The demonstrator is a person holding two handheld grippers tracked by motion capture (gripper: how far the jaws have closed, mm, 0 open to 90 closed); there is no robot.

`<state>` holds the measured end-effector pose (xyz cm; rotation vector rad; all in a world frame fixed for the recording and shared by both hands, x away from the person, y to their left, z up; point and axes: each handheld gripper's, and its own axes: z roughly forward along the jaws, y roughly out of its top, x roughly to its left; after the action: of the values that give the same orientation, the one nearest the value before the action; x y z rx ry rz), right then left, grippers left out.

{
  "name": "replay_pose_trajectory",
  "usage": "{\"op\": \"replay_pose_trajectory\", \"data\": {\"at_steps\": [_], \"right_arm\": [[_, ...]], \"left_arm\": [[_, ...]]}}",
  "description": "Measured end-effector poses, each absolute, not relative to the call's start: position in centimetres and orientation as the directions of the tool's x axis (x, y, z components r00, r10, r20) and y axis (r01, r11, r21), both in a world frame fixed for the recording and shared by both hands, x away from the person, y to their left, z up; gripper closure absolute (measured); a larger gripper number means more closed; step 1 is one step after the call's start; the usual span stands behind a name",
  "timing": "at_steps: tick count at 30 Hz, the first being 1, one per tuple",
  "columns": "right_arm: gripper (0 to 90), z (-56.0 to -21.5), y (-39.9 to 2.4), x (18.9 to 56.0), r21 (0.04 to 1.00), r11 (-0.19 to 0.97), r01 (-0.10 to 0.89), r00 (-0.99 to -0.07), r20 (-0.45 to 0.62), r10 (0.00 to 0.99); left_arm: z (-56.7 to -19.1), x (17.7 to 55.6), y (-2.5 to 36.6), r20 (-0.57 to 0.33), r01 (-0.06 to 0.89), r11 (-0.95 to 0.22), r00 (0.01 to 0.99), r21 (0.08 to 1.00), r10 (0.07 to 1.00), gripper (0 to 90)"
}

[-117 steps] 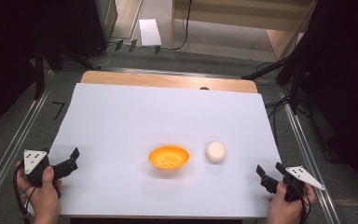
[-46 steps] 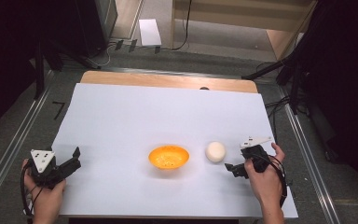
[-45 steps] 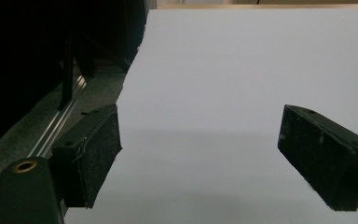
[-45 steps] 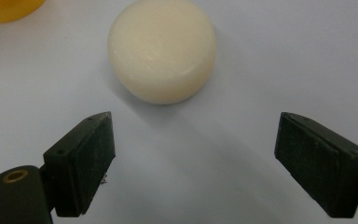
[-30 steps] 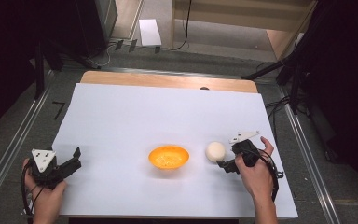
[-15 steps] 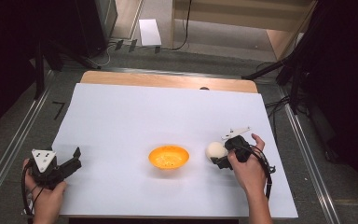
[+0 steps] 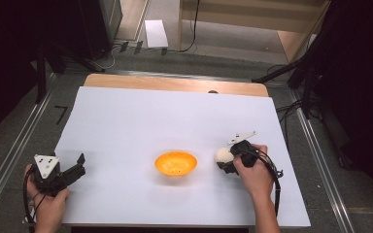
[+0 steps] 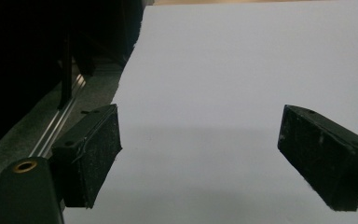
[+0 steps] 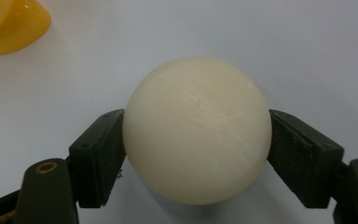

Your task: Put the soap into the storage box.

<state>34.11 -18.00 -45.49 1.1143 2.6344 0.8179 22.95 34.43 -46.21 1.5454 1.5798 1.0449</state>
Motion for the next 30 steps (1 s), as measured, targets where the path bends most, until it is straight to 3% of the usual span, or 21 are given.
{"op": "replay_pose_trajectory", "data": {"at_steps": [19,30], "right_arm": [[24.6,-45.8,-18.3,34.6,0.541,0.555,0.631,-0.705,0.102,0.702],[24.6,-43.9,-17.9,34.1,0.542,0.578,0.61,-0.725,0.087,0.683]], "left_arm": [[-46.2,23.1,34.4,0.064,0.459,-0.035,-0.049,0.888,0.997,14.0],[-46.2,23.1,34.4,0.062,0.458,-0.032,-0.05,0.888,0.997,13.9]]}}
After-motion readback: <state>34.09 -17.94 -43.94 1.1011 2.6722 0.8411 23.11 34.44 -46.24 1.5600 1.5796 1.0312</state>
